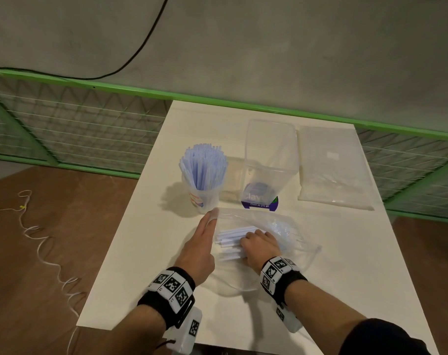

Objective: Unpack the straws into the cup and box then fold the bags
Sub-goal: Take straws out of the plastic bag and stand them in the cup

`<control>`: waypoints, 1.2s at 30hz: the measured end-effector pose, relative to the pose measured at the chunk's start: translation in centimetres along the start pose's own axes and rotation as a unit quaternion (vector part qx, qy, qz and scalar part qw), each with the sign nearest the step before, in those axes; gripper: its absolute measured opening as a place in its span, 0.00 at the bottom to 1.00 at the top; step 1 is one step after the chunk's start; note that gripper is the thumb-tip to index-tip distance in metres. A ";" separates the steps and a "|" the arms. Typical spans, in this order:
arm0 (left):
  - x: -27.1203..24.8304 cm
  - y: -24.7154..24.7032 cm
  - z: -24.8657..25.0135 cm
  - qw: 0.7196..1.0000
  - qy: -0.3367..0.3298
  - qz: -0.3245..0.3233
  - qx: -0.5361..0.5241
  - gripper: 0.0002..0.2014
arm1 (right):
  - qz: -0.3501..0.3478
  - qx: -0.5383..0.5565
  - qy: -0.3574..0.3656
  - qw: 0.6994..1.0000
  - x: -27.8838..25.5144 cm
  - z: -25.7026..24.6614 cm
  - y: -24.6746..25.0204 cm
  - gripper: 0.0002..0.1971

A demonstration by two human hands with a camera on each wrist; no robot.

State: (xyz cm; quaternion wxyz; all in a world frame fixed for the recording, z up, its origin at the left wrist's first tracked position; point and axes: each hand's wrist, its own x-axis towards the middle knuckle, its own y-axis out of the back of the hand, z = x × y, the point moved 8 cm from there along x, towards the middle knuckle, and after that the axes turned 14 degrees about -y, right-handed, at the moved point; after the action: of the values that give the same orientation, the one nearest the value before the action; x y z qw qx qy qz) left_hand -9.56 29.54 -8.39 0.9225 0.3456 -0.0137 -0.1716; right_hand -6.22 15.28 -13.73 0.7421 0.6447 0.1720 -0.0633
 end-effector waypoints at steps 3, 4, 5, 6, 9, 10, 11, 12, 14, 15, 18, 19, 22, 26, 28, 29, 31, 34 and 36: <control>0.0 0.0 -0.1 1.000 0.001 -0.002 0.001 0.53 | -0.008 -0.006 0.000 1.000 0.1 -0.1 -0.1 0.13; 0.0 0.0 -0.2 1.000 0.003 -0.002 0.002 0.53 | -0.009 -0.009 0.003 1.000 0.0 -0.1 -0.1 0.13; 0.0 -0.1 -0.3 1.000 0.004 -0.003 0.003 0.53 | -0.010 -0.012 0.007 1.000 0.0 -0.2 -0.1 0.13; 0.0 -0.1 -0.3 1.000 0.004 -0.003 0.003 0.53 | -0.010 -0.015 0.011 1.000 -0.1 -0.3 -0.1 0.13; 0.0 -0.1 -0.3 1.000 0.003 -0.003 0.002 0.53 | -0.009 -0.021 0.025 0.999 -0.3 -0.5 0.1 0.13; 0.0 -0.1 -0.3 1.000 0.004 -0.002 -0.002 0.54 | -0.012 -0.020 0.028 0.999 -0.4 -0.5 0.1 0.14; 0.0 -0.1 -0.3 1.000 0.005 -0.001 -0.004 0.54 | -0.017 -0.016 0.031 0.999 -0.5 -0.4 0.1 0.14; 0.0 0.0 -0.4 1.000 0.006 -0.001 -0.005 0.54 | -0.021 -0.012 0.034 0.999 -0.6 -0.4 0.1 0.15; 0.0 0.0 -0.4 1.000 0.003 0.001 -0.006 0.54 | -0.030 -0.006 0.042 0.999 -0.8 -0.2 0.1 0.17; 0.1 0.0 -0.3 1.000 0.000 0.003 -0.005 0.54 | -0.035 -0.005 0.044 0.998 -0.8 -0.2 0.1 0.18; 0.2 0.0 -0.2 1.000 -0.005 0.005 -0.002 0.53 | -0.032 -0.013 0.047 0.998 -1.0 -0.2 0.3 0.18; 0.2 0.0 -0.1 1.000 -0.006 0.007 -0.002 0.53 | -0.028 -0.007 0.050 0.998 -1.0 -0.2 0.3 0.17; 0.2 0.1 -0.1 1.000 -0.012 0.009 0.000 0.53 | -0.017 0.042 0.050 0.998 -1.4 -0.2 1.0 0.17; 0.2 0.1 -0.6 1.000 -0.010 0.013 -0.004 0.53 | -0.016 0.154 0.039 0.987 -1.6 0.4 3.2 0.16; 0.3 0.1 -0.9 1.000 -0.013 0.018 -0.012 0.54 | 0.029 0.271 0.020 0.962 -2.1 1.2 5.4 0.14; 0.3 0.2 -1.0 1.000 -0.013 0.020 -0.015 0.54 | 0.051 0.349 0.001 0.936 -2.6 1.7 6.5 0.15; 0.5 0.3 -1.1 0.999 -0.013 0.025 -0.019 0.53 | 0.067 0.487 -0.053 0.869 -3.5 2.8 7.7 0.20; 0.6 0.5 -1.1 0.999 -0.017 0.032 -0.023 0.54 | 0.053 0.563 -0.086 0.820 -4.3 2.9 8.3 0.15; 0.6 0.4 -1.1 0.999 -0.019 0.034 -0.021 0.54 | 0.040 0.588 -0.084 0.803 -4.5 2.7 8.0 0.12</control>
State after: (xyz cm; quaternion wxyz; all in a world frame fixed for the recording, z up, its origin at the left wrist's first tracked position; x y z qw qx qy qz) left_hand -8.66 30.36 -9.03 0.9345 0.3219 -0.0395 -0.1465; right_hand -7.41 13.36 -4.42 0.2337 0.9562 0.0129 -0.1759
